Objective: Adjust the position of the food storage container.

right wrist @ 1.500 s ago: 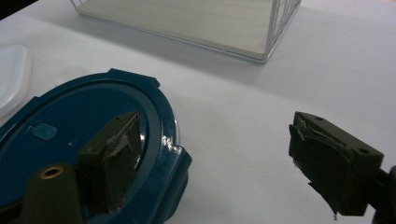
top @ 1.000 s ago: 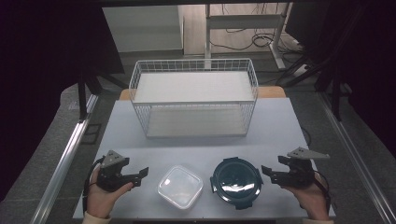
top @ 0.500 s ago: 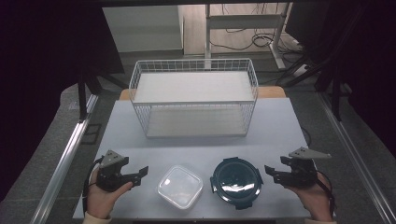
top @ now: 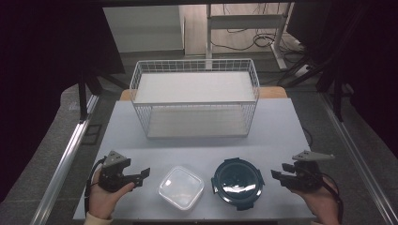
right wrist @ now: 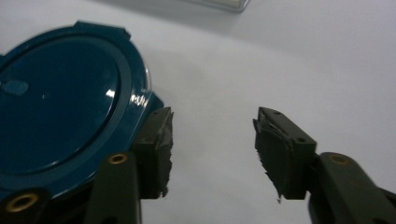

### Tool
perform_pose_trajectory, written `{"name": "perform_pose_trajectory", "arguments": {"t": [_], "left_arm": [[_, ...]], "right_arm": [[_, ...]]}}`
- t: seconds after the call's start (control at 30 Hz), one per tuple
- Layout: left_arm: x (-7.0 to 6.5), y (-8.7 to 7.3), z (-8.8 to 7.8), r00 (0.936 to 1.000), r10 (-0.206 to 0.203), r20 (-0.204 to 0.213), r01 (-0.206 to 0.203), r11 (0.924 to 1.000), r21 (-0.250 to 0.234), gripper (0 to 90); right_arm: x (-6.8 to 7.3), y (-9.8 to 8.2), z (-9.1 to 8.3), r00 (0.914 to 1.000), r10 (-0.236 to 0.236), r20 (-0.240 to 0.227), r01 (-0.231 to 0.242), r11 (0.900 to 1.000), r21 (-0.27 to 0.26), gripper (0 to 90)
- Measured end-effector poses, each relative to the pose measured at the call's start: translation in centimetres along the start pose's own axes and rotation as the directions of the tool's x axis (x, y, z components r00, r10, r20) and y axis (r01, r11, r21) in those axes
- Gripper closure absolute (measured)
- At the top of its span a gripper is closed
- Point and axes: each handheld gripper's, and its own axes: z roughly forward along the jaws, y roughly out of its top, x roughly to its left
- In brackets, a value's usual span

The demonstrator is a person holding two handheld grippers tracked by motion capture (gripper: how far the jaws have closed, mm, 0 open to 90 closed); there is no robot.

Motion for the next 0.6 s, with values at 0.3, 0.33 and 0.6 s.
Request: {"name": "perform_pose_trajectory", "arguments": {"t": [0.3,0.33,0.6], "left_arm": [[0.1,0.0,0.0,1.0,-0.003,-0.008,0.003,1.0,-0.004,16.8],[0.1,0.0,0.0,1.0,-0.003,-0.008,0.003,1.0,-0.004,16.8],[-0.2,0.0,0.2,1.0,0.006,-0.004,-0.006,1.0,0.005,16.9]], "right_arm": [[1.2,-0.9,0.5,0.9986,-0.053,-0.001,0.053,0.995,0.088,66.2],[1.2,-0.9,0.5,0.9986,-0.053,-0.001,0.053,0.995,0.088,66.2],[2.5,-2.0,1.1,0.9923,-0.117,-0.042,0.123,0.975,0.183,88.2]]}}
